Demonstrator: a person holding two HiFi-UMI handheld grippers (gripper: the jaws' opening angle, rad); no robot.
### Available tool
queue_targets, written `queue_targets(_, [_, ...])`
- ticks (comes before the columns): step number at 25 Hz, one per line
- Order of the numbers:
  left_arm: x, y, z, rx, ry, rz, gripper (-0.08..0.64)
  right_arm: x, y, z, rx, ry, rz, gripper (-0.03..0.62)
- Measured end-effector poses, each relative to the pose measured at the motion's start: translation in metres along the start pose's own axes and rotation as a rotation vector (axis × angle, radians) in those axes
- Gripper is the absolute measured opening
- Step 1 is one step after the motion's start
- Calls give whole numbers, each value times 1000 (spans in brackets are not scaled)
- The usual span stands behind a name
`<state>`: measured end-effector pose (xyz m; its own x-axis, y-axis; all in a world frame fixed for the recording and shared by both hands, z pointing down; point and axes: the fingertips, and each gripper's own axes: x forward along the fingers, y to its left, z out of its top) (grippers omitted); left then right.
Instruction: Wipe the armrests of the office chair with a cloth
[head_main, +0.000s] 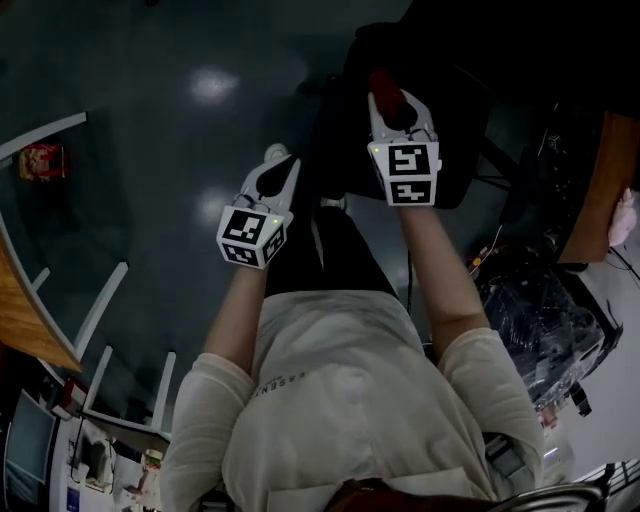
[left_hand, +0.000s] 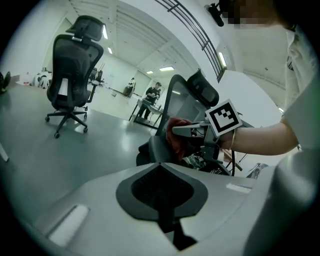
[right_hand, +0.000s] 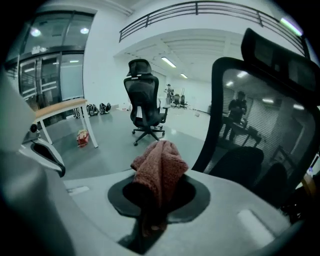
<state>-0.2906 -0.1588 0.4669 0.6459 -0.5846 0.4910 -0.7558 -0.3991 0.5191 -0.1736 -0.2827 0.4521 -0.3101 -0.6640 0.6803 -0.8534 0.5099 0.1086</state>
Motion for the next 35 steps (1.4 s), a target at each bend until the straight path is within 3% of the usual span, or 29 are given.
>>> queue_targets(4, [15, 10, -21, -5, 53, 0, 17, 27, 11, 1, -54, 22, 22, 54])
queue_targets(9, [24, 2, -38, -29, 83, -39, 17, 37, 22, 3, -10, 33, 50, 54])
queue_targets(14, [25, 0, -41, -61, 64, -35, 12, 37, 39, 1, 5, 53, 146, 51])
queue_targets(19, [22, -4, -51, -70, 75, -35, 15, 26, 61, -5, 8, 88, 249, 49])
queue_targets(24, [9, -9, -64, -76, 98, -32, 15, 8, 86, -14, 37, 84, 288, 49])
queue_targets(35, [-18, -25, -95, -102, 62, 35, 15, -51, 150, -56, 73, 84, 405, 49])
